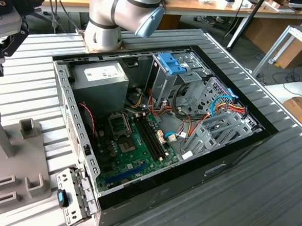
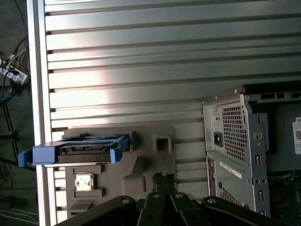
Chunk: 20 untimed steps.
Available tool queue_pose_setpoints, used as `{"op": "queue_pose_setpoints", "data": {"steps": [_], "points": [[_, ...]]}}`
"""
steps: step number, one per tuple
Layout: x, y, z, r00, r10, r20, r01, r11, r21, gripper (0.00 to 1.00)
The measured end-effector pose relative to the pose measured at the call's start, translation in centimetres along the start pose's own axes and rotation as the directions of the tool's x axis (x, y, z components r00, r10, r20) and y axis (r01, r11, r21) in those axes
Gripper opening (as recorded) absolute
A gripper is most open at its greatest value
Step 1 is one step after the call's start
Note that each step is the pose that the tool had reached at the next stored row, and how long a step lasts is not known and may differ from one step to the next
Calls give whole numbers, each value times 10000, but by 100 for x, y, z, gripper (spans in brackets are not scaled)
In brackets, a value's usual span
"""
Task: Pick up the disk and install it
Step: 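Reach for the disk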
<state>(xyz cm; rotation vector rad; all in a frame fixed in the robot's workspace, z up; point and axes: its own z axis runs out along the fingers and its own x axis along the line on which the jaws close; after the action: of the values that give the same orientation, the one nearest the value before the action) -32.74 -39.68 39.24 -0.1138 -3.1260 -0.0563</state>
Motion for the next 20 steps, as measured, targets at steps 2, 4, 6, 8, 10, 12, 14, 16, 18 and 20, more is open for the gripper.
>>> {"op": "queue_pose_setpoints", "data": {"steps": [2, 4, 6, 8, 10, 12, 14, 16, 18, 20], "points": [[42, -2, 1, 10000, -3, 0, 3, 10000, 0, 11], [99, -4, 2, 10000, -3, 1, 3, 10000, -1, 11], [116, -6, 3, 10000, -5, 1, 5, 10000, 0, 11], [117, -6, 3, 10000, -4, 1, 4, 10000, 0, 11], [118, -6, 2, 10000, -3, 0, 3, 10000, 0, 11], [122, -6, 2, 10000, -3, 0, 3, 10000, 0, 11], [128, -7, 3, 10000, -3, 0, 3, 10000, 0, 11], [135, -7, 3, 10000, -4, 0, 4, 10000, 0, 11], [145, -8, 3, 10000, -3, 0, 3, 10000, 0, 11], [149, -8, 3, 10000, -4, 0, 4, 10000, 0, 11]]}}
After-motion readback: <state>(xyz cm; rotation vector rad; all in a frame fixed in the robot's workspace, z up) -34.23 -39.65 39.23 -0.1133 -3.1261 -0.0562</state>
